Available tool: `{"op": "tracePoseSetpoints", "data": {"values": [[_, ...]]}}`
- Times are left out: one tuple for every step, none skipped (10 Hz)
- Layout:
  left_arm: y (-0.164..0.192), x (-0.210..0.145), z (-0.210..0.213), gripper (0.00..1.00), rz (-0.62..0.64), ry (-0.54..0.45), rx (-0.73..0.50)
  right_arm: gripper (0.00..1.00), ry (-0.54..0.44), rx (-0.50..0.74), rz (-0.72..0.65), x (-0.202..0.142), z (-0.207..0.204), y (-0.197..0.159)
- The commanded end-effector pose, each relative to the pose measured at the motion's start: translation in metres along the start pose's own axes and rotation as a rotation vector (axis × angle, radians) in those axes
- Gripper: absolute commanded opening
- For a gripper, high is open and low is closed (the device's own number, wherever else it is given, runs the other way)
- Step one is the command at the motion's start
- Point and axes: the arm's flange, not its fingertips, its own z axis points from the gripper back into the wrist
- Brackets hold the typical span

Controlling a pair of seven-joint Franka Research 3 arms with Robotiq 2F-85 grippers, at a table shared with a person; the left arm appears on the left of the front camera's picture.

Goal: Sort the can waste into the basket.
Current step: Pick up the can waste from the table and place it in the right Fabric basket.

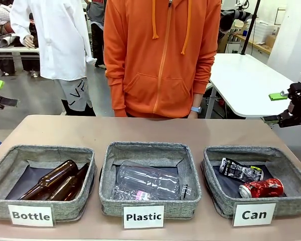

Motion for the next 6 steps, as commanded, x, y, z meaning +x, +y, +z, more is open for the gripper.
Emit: {"op": "tracePoseSetpoints", "data": {"values": [[-0.0032, 0.0000, -0.0002, 1.00, 0.003, 0.005, 0.006, 1.00, 0.012, 0.006, 0.023, 0.0017, 0.0030, 0.0003], [-0.0032, 0.0000, -0.0002, 1.00, 0.003, 0.005, 0.006, 1.00, 0.012, 0.006, 0.023, 0.0017, 0.0030, 0.0003], [-0.0032, 0.0000, -0.0002, 1.00, 0.003, 0.005, 0.006, 1.00, 0.012, 0.006, 0.023, 0.0017, 0.0030, 0.0003], [-0.0032, 0.0000, -0.0002, 1.00, 0.003, 0.005, 0.006, 1.00, 0.012, 0.006, 0.023, 0.0017, 0.0030, 0.0003], [-0.0032, 0.0000, -0.0002, 1.00, 0.003, 0.005, 0.006, 1.00, 0.012, 0.006, 0.023, 0.0017, 0.0030, 0.0003], [-0.0032, 0.0000, -0.0002, 1.00, 0.003, 0.005, 0.006, 1.00, 0.012, 0.006, 0.023, 0.0017, 0.0030, 0.0003]]}}
